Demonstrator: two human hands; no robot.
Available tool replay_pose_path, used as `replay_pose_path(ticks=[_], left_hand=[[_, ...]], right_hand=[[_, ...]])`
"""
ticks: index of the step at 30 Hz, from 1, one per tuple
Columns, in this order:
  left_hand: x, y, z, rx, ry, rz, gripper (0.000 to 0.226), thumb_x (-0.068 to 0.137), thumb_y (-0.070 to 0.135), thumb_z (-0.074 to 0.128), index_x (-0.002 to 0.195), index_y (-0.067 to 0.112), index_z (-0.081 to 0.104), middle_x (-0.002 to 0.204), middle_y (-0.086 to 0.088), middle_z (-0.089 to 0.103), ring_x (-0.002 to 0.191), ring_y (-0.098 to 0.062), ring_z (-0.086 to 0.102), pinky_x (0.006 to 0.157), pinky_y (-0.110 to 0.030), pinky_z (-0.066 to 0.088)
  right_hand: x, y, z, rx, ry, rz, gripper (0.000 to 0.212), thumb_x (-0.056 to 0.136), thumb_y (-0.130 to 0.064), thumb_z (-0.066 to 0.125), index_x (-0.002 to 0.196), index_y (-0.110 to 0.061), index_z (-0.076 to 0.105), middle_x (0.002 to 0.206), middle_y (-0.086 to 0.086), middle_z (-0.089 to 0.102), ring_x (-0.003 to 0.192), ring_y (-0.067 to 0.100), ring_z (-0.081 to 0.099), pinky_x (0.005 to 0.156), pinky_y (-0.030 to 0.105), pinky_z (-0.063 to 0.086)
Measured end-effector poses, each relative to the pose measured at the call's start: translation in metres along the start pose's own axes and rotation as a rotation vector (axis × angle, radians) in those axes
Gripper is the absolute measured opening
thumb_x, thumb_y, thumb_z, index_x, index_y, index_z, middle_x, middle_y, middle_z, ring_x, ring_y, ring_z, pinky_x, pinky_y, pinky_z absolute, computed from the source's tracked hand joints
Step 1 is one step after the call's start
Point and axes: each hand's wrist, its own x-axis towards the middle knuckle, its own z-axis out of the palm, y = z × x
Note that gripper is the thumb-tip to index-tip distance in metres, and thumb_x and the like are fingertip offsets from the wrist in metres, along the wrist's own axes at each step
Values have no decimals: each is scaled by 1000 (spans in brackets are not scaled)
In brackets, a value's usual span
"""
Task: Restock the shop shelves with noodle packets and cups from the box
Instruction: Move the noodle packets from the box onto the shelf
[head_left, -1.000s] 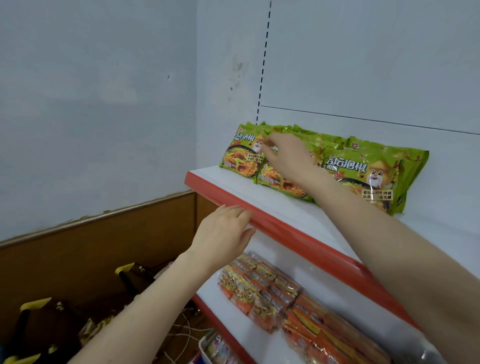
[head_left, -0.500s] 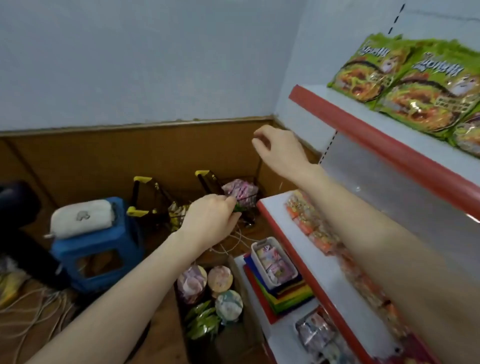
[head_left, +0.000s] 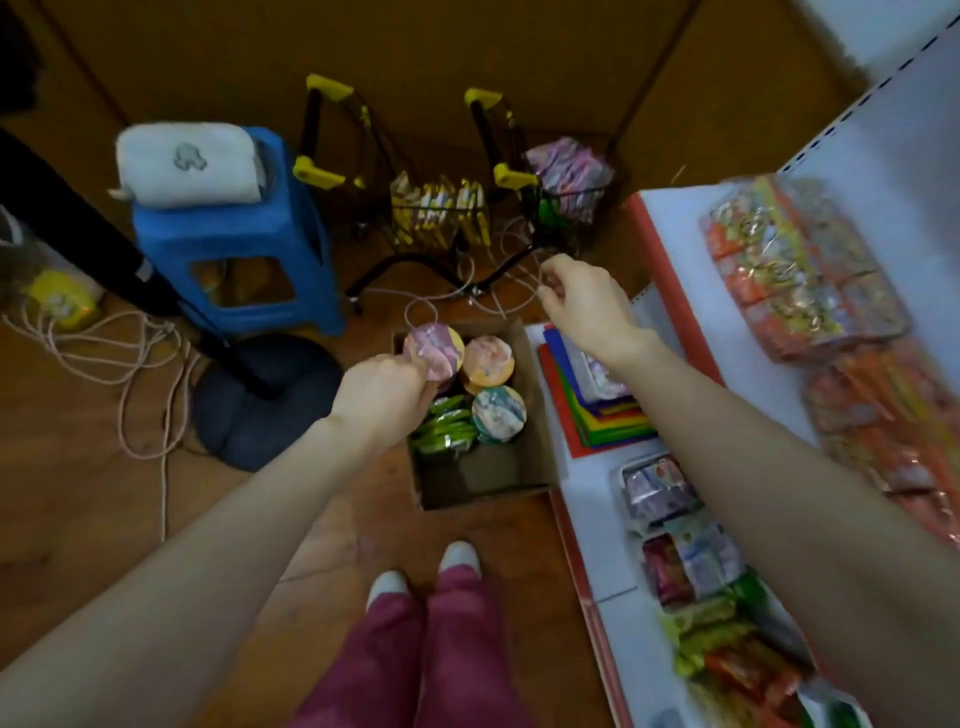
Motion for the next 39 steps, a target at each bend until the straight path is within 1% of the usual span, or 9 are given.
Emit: replay_pose_path(ticks=[6, 9, 16, 22, 25, 28, 31, 35, 39], left_hand=[[38, -9, 94, 12, -172, -45, 33, 96, 28, 43, 120, 6, 48, 116, -14, 59, 109, -34, 54, 81, -39, 46], [67, -11, 150, 13, -208, -60, 33, 96, 28, 44, 119, 6, 49, 118, -14, 58, 110, -34, 54, 82, -40, 46], [128, -17, 296, 55, -250, -83, 24, 95, 13, 45, 116, 5, 49, 115, -16, 57, 106, -35, 56, 76, -40, 46], [175, -27, 420, 50, -290, -54, 23, 89, 2, 51, 112, 4, 53, 110, -17, 59, 102, -36, 56, 76, -43, 48], [196, -30, 458, 56, -297, -46, 25, 89, -3, 47, 112, 3, 53, 110, -16, 58, 102, -34, 56, 75, -41, 48], [216, -30, 488, 86, -336, -52, 30, 89, -4, 46, 117, 5, 52, 113, -15, 56, 103, -33, 56, 70, -38, 45], [229, -32, 507, 117, -380, -74, 31, 91, 1, 47, 121, 6, 50, 118, -16, 54, 108, -33, 53, 70, -38, 44], [236, -33, 527, 159, -430, -93, 27, 92, 2, 47, 119, 4, 52, 122, -17, 53, 114, -34, 51, 80, -41, 47], [237, -31, 538, 149, -452, -108, 29, 93, 4, 46, 121, 5, 52, 124, -17, 52, 116, -34, 49, 81, -40, 47]], right_hand=[[4, 55, 123, -74, -197, 42, 29, 92, -18, 47, 118, -8, 51, 106, 20, 62, 99, 40, 58, 74, 42, 46], [1, 83, 190, -95, -296, 44, 28, 93, -17, 46, 118, -7, 51, 111, 18, 61, 101, 37, 57, 71, 37, 43], [-3, 140, 342, -129, -464, 19, 31, 95, -17, 43, 125, -8, 49, 123, 15, 56, 106, 35, 57, 80, 41, 48], [5, 181, 470, -99, -577, 0, 35, 92, -3, 43, 127, -7, 47, 127, 14, 51, 118, 31, 49, 89, 38, 44], [16, 191, 513, -98, -598, -53, 43, 89, 3, 47, 131, -7, 43, 139, 13, 42, 128, 29, 39, 98, 37, 40], [30, 196, 543, -104, -625, -98, 56, 85, 6, 53, 136, -7, 36, 152, 9, 22, 140, 26, 20, 110, 39, 31], [45, 198, 561, -108, -649, -115, 67, 80, 9, 58, 139, -6, 30, 155, 11, 13, 144, 25, 9, 114, 38, 23], [50, 198, 574, -146, -607, -88, 49, 85, 3, 51, 132, -4, 37, 146, 13, 31, 137, 26, 23, 106, 36, 31], [45, 202, 579, -219, -533, -85, 37, 90, -4, 46, 126, -3, 42, 131, 14, 44, 125, 29, 36, 94, 38, 39]])
